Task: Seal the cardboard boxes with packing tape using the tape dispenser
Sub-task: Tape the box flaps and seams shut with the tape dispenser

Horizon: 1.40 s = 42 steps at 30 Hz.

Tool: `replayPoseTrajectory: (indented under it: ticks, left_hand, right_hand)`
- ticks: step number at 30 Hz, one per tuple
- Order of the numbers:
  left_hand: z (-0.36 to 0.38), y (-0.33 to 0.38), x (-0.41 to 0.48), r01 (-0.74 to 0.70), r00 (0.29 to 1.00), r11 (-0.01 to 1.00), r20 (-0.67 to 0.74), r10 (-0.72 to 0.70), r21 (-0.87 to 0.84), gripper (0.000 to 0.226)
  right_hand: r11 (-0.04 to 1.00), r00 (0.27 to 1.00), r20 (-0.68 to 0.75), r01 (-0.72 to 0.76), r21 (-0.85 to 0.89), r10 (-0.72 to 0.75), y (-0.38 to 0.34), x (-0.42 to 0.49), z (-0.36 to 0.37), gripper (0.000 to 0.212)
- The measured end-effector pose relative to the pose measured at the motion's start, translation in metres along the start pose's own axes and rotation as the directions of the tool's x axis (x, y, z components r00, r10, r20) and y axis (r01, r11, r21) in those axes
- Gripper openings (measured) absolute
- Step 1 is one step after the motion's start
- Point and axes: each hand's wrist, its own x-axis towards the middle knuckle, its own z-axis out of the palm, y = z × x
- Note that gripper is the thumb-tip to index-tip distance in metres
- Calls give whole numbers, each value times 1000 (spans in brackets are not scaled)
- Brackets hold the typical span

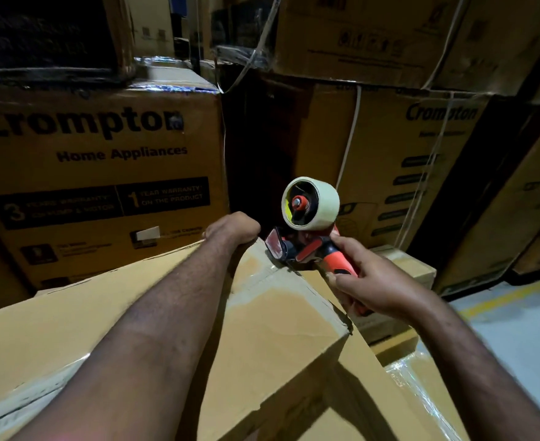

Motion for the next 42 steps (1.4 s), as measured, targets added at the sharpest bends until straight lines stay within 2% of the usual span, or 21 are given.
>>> replayPoseTrajectory:
  ticks: [4,13,17,20,23,24,26,27,29,36,42]
  left_hand:
    - [-10,-10,-5,-101,995,995,-13,101,18,29]
    - [-19,-21,-8,-200,978,980,59,199,6,27]
    - [-19,-28,-11,-200,978,971,-29,205,132,30]
    - [-16,-23,-20,-230,961,944,-96,259,236,35]
    - [-18,-6,-47,-399,849,878,-254,462,265,36]
    - [-17,0,-57,-485,817,843,-223,531,231,35]
    - [-10,10,-80,-610,787,783,-26,617,126,34]
    - [-4,13,-90,-624,782,776,82,618,92,38]
    - [8,12,-97,-624,778,775,172,604,102,54]
    - [11,13,-96,-650,756,743,239,610,159,58]
    - [21,9,-98,-625,781,759,165,603,184,62]
  right_hand:
    - [999,1000,19,-23,33,23,9,-32,-9,75]
    - [998,999,38,-24,49,22,13,-77,-5,77]
    - [997,998,59,-39,62,36,10,-99,-8,75]
    - [999,998,41,-48,-8,48,10,-105,-8,76]
    - [998,998,11,-59,-27,59,10,-105,-9,77]
    - [998,998,7,-62,-18,62,11,-105,-10,78]
    - [998,998,4,-66,19,66,13,-106,-12,78]
    - [997,998,3,-67,37,67,13,-105,-12,78]
    - [996,997,8,-73,50,72,15,-104,-10,79]
    - [995,996,1,-93,26,93,12,-106,-11,78]
    - [988,991,33,-130,85,128,24,-141,-22,77]
